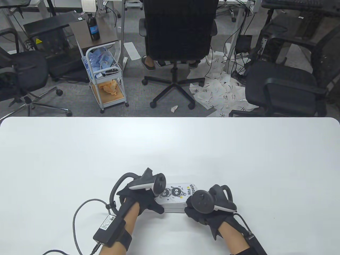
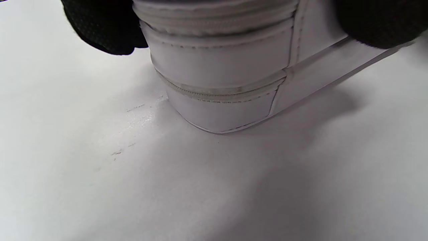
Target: Pack double-layer zippered pencil case
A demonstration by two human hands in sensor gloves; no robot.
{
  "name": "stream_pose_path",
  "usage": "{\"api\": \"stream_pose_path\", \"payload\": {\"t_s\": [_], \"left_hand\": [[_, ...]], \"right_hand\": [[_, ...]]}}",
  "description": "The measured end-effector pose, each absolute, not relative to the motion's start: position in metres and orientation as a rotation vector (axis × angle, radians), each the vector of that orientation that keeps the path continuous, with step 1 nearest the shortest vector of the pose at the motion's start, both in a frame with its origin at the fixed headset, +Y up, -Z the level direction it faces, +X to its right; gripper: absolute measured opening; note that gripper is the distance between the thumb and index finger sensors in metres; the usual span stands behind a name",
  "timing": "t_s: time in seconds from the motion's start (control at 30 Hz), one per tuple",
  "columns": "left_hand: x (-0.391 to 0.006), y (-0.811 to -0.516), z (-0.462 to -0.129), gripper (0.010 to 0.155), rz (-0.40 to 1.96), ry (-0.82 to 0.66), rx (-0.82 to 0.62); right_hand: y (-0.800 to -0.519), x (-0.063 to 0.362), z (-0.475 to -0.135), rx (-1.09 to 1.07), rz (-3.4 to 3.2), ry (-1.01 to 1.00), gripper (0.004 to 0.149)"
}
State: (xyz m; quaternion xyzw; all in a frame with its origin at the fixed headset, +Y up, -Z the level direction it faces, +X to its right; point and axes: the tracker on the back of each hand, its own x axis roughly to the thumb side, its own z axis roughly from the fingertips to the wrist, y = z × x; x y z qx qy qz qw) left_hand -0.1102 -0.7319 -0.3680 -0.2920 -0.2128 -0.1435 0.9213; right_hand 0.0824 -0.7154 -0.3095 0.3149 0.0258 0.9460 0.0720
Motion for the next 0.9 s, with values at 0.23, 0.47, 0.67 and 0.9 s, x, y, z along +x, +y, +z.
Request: {"api": "stream_pose_path", "payload": {"t_s": [0.23,0.47,0.67,0.9], "left_hand": [[-0.112,-0.732,-0.361,0.121,-0.278,-0.424,-0.6],[-0.155,-0.673,-0.334,0.098,0.047,-0.459,-0.263],[-0.204,-0.638,-0.31,0.084,0.08,-0.348,0.081],[-0.24,-0.671,-0.303,0.087,0.158,-0.174,0.133]], "right_hand": [[-0.713,0.074,-0.305,0.974,2.958,-0.004,0.043],[-0.675,0.118,-0.305,0.727,2.913,-0.193,0.045],[-0.65,0.157,-0.289,0.48,2.863,-0.64,0.049],[-0.671,0.168,-0.284,0.236,2.93,-0.803,0.061]]}}
